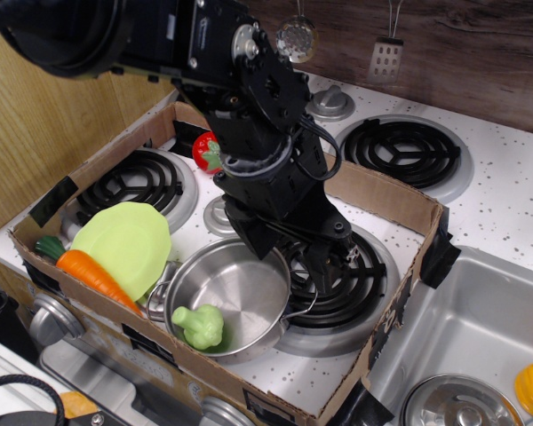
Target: Take carrot off plate
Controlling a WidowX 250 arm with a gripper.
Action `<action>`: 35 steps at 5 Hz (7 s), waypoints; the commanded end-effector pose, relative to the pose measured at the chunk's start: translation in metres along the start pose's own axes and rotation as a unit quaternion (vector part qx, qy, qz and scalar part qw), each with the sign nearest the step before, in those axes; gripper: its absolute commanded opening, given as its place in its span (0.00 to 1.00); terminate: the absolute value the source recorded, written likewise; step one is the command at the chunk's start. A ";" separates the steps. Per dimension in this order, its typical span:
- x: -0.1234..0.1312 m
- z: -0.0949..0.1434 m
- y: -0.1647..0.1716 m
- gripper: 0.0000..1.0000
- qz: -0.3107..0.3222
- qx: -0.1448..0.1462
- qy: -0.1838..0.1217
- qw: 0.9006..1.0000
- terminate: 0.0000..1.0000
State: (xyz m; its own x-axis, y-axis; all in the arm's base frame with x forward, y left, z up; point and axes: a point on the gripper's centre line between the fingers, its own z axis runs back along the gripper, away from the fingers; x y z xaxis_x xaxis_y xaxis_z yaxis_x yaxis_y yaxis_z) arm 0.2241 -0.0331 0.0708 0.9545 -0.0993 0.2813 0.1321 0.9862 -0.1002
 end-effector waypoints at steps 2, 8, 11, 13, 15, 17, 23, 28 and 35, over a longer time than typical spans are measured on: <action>0.006 0.010 0.011 1.00 0.070 0.032 -0.055 0.996 0.00; -0.036 0.022 0.132 1.00 0.519 0.164 -0.027 0.838 0.00; -0.062 0.004 0.161 1.00 0.542 0.188 -0.013 0.819 0.00; -0.077 -0.008 0.177 1.00 0.550 0.192 -0.012 0.813 0.00; -0.077 -0.007 0.178 1.00 0.556 0.156 -0.029 0.816 0.00; -0.079 -0.020 0.187 0.00 0.561 0.120 -0.048 0.817 0.00; 0.025 0.040 0.140 0.00 0.555 0.165 -0.066 0.813 0.00; 0.075 -0.060 0.070 0.00 0.651 0.076 -0.140 0.742 0.00; 0.097 0.000 0.069 1.00 0.563 0.130 -0.177 0.797 0.00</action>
State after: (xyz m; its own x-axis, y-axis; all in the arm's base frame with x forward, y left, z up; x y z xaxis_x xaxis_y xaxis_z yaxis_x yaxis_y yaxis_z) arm 0.3249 0.0328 0.0723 0.3037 0.8680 0.3928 -0.8746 0.4175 -0.2465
